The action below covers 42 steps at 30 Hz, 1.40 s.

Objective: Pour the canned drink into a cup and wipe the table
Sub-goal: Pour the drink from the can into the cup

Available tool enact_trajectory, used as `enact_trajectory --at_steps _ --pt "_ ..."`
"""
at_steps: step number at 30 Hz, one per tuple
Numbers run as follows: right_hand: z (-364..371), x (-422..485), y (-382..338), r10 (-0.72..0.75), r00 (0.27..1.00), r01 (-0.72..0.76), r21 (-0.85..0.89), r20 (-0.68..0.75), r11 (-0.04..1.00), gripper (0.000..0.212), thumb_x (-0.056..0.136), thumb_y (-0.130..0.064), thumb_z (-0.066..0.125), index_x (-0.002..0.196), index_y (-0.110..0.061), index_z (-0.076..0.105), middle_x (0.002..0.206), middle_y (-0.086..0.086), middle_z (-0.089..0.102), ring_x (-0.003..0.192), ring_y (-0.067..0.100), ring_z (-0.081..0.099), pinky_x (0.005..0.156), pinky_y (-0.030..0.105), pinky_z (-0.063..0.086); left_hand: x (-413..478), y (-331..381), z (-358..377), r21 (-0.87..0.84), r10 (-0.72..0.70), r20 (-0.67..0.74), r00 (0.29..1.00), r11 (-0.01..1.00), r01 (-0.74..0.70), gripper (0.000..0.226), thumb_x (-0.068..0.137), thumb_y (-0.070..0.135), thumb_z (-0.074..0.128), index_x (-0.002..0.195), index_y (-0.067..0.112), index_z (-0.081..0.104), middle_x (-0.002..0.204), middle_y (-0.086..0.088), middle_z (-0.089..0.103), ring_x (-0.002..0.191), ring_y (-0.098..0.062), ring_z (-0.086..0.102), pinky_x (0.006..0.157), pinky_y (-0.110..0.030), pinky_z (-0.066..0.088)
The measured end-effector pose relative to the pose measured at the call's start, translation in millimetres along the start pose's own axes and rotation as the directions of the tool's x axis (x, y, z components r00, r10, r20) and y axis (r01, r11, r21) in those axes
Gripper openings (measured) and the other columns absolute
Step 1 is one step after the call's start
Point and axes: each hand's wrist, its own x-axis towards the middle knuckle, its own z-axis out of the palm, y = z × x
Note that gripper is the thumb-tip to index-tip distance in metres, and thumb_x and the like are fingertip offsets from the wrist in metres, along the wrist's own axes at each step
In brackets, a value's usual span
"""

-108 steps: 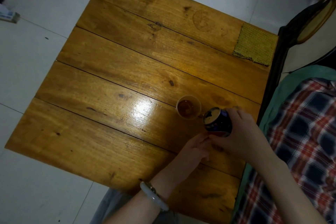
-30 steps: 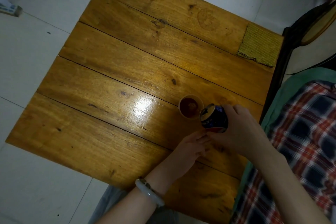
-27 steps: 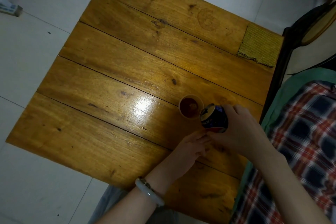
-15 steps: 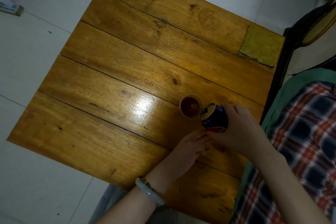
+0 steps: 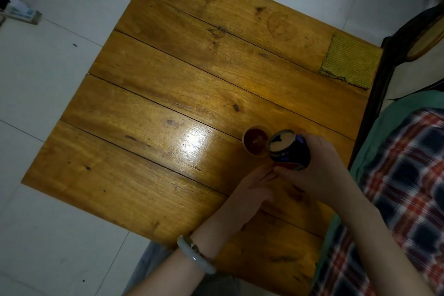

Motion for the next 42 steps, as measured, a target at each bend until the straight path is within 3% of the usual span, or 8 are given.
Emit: enact_trajectory --at_steps 4,9,14,17,20,26,36,42 --pt "-10.0 -5.1 -14.1 -0.088 0.989 0.114 0.244 -0.116 0.963 0.059 0.064 -0.044 0.077 0.113 -0.033 0.048 0.109 -0.014 0.052 0.107 0.014 0.048 0.092 0.041 0.046 -14.4 15.8 -3.0 0.236 0.136 -0.013 0.991 0.963 -0.129 0.07 0.072 0.005 0.043 0.126 0.049 0.036 0.135 0.019 0.045 0.127 0.005 0.04 0.108 -0.027 0.035" --pt "-17.1 -7.4 -43.2 -0.086 0.975 0.174 0.457 -0.207 0.872 0.072 0.056 -0.062 0.068 0.121 -0.039 0.046 0.119 -0.014 0.054 0.112 0.003 0.05 0.091 0.023 0.044 -39.2 49.9 -25.2 0.426 0.256 0.017 0.967 0.873 -0.239 0.076 0.074 0.0 0.038 0.133 0.047 0.026 0.142 0.022 0.035 0.132 0.013 0.027 0.108 -0.011 0.024" --pt "-11.2 1.9 -90.5 -0.122 0.952 0.274 0.601 -0.281 0.751 0.062 0.059 -0.037 0.083 0.107 -0.051 0.046 0.111 -0.027 0.053 0.106 -0.01 0.05 0.08 0.006 0.043 -63.4 77.0 -59.4 0.55 0.377 0.003 0.926 0.773 -0.316 0.077 0.082 -0.01 0.042 0.139 0.04 0.025 0.142 0.03 0.032 0.132 0.011 0.029 0.104 -0.009 0.029" --pt "4.8 14.3 -110.9 -0.155 0.945 0.307 0.614 -0.289 0.727 0.062 0.06 -0.037 0.083 0.11 -0.047 0.048 0.111 -0.023 0.057 0.106 -0.003 0.053 0.083 0.016 0.047 -71.9 87.1 -83.3 0.566 0.393 -0.02 0.919 0.762 -0.313 0.079 0.08 -0.002 0.045 0.133 0.055 0.028 0.137 0.041 0.035 0.131 0.009 0.032 0.104 -0.012 0.032" --pt "26.6 31.2 -125.6 -0.185 0.936 0.339 0.626 -0.299 0.702 0.061 0.061 -0.024 0.084 0.106 -0.047 0.049 0.104 -0.031 0.058 0.103 -0.004 0.055 0.086 0.02 0.047 -69.4 88.5 -105.8 0.547 0.39 -0.076 0.918 0.786 -0.288 0.07 0.077 0.003 0.045 0.13 0.047 0.032 0.13 0.043 0.039 0.128 0.008 0.037 0.102 -0.013 0.034" --pt "88.2 61.3 -128.0 -0.065 0.972 0.202 0.654 -0.227 0.729 0.063 0.058 -0.024 0.08 0.113 -0.029 0.053 0.108 -0.017 0.06 0.105 0.004 0.056 0.092 0.032 0.047 -38.3 73.5 -140.8 0.46 0.326 -0.17 0.93 0.861 -0.218 0.063 0.08 -0.008 0.043 0.126 0.034 0.039 0.131 0.019 0.047 0.124 0.008 0.041 0.094 -0.007 0.036" --pt "118.7 81.3 -122.4 0.012 0.988 0.091 0.656 -0.151 0.749 0.066 0.061 -0.021 0.075 0.121 -0.026 0.048 0.118 -0.011 0.059 0.114 0.009 0.053 0.096 0.04 0.046 -9.2 56.1 -160.6 0.458 0.3 -0.217 0.929 0.872 -0.175 0.071 0.082 -0.025 0.037 0.124 0.033 0.039 0.132 0.013 0.046 0.123 0.008 0.043 0.101 -0.02 0.038" --pt "125.5 83.4 -117.6 -0.011 0.993 0.088 0.674 -0.118 0.733 0.074 0.065 -0.009 0.072 0.131 -0.02 0.042 0.128 -0.005 0.053 0.122 0.011 0.047 0.101 0.033 0.042 -6.2 52.4 -158.9 0.466 0.325 -0.264 0.908 0.867 -0.175 0.066 0.081 -0.022 0.044 0.121 0.03 0.04 0.124 0.012 0.051 0.119 0.0 0.048 0.094 -0.012 0.039"
